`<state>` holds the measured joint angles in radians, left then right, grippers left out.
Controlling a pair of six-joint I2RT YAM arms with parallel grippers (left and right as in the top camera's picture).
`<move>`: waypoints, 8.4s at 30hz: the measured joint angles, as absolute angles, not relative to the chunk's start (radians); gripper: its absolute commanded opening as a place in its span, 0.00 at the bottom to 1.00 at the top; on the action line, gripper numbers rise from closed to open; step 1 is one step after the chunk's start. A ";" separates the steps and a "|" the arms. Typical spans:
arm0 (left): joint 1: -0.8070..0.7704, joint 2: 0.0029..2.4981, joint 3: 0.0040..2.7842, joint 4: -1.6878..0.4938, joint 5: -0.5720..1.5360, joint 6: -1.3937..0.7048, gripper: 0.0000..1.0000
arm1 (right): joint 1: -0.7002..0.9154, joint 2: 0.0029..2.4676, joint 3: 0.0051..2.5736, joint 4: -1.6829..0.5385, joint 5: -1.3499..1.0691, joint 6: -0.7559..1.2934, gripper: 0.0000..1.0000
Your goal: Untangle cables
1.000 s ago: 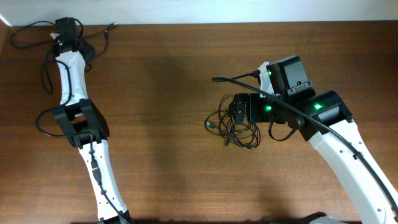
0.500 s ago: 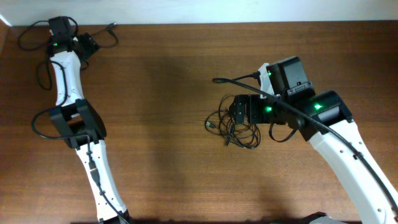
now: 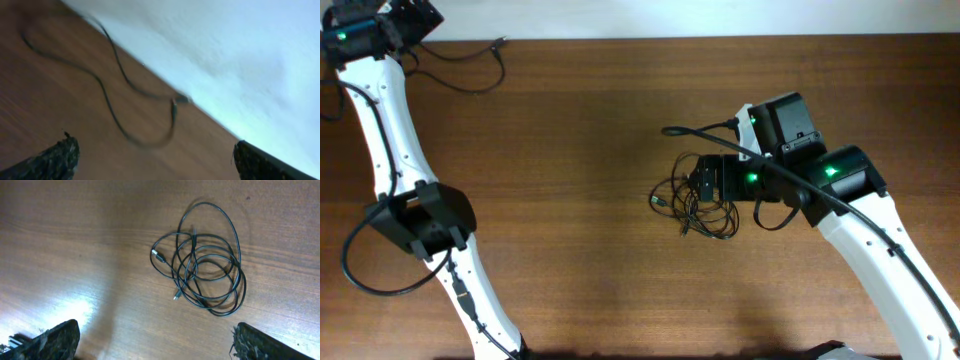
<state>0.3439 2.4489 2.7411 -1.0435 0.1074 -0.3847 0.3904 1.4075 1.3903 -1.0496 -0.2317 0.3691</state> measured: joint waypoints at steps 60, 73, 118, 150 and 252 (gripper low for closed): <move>-0.495 2.202 1.840 -0.649 0.272 0.373 0.73 | -0.138 1.401 1.390 -1.270 -0.305 0.370 0.98; -0.504 2.332 1.836 -0.652 0.287 0.402 0.61 | -0.138 1.405 1.390 -1.270 -0.305 0.370 0.98; -0.505 2.360 1.917 -0.749 0.418 0.306 0.00 | -0.138 1.405 1.390 -1.268 -0.305 0.371 0.98; -0.509 1.869 1.967 -0.454 1.050 -0.154 0.00 | -0.081 1.406 1.390 -1.184 -0.509 0.362 0.99; -0.227 1.691 1.975 0.105 1.274 -1.177 0.06 | 0.109 1.399 1.389 -0.597 -0.804 0.219 0.04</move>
<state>-0.2268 1.6913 1.9751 0.1047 1.2736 -1.1767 0.1085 1.3991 1.3891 -0.5968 -0.8036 0.2192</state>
